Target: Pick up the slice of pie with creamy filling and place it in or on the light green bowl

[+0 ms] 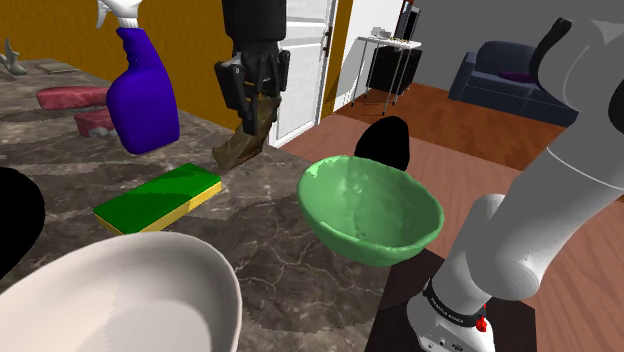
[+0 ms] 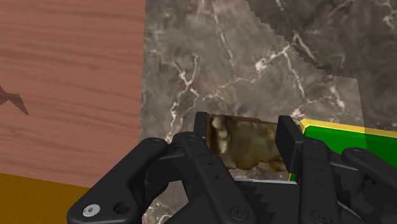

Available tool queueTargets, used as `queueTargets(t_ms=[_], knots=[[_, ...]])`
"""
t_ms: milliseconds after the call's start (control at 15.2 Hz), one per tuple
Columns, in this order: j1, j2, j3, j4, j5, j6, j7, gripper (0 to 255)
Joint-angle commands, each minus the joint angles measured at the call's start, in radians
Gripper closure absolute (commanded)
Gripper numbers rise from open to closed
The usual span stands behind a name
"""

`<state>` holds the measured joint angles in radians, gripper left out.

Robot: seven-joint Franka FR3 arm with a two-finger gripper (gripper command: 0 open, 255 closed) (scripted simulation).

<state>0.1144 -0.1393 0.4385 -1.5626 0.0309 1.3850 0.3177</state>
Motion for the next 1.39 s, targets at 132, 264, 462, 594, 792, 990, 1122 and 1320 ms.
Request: queueTargets(t_ms=[132,264,462,594,792,990,1122,1320], knots=[[0.001,0.028,0.006,0.089,-0.011,-0.064,0.008,255],[0.003,0.045,0.010,0.137,-0.018,-0.096,0.014,255],[0.007,0.076,0.017,0.214,-0.030,-0.146,0.023,255],[0.011,0.099,0.023,0.270,-0.040,-0.181,0.030,255],[0.020,0.140,0.034,0.362,-0.059,-0.237,0.043,255],[0.016,0.064,0.029,0.294,-0.022,-0.237,0.048,255],[0.017,-0.015,0.022,0.217,0.015,-0.231,0.050,255],[0.026,-0.124,0.013,0.123,0.064,-0.234,0.059,255]])
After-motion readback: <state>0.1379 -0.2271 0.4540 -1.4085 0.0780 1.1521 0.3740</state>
